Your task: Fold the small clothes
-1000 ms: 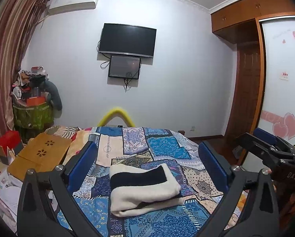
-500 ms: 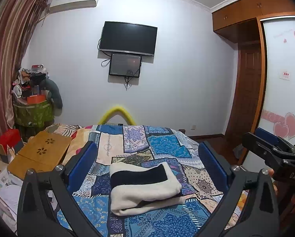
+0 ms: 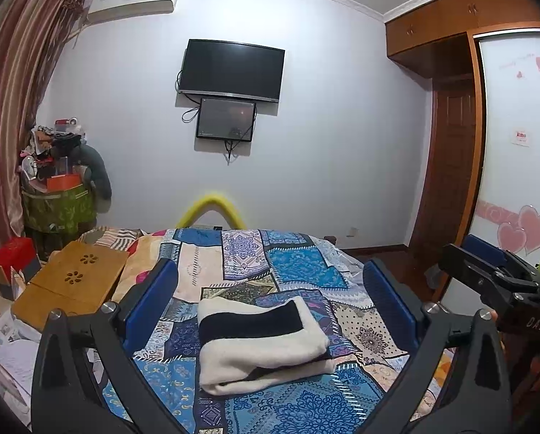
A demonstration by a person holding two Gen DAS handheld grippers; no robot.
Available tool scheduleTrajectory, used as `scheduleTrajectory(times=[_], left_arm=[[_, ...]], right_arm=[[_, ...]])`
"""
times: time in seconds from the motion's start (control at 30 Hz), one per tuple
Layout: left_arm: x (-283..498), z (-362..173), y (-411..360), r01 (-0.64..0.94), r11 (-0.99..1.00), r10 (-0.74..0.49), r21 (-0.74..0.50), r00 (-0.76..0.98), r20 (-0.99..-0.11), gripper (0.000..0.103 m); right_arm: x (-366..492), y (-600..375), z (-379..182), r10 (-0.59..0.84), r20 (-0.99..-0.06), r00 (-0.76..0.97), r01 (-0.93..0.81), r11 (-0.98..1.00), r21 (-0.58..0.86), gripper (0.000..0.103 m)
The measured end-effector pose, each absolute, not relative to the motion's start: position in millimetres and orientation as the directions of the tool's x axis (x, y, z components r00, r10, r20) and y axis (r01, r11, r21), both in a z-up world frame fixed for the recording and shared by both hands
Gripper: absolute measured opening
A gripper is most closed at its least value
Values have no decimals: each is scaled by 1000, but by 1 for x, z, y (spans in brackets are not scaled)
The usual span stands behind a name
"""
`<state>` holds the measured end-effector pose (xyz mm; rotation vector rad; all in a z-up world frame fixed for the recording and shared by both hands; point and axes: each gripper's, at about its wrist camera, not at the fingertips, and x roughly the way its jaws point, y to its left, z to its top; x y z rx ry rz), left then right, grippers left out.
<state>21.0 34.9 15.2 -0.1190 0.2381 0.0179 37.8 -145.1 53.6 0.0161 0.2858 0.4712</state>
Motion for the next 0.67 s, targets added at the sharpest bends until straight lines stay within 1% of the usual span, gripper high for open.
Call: scheduleTrajectory(times=[0.33,0.67], left_arm=[[20,15,36,-13,992,-18,-125,971,-239,103],[19,16,30,-3,994,-23,-111,971,-238,103]], right_arm=[[37,-144,53,450,-270,851,-444,892,84,103],[36,-143,52,448,-272,851,-443,893,85,103]])
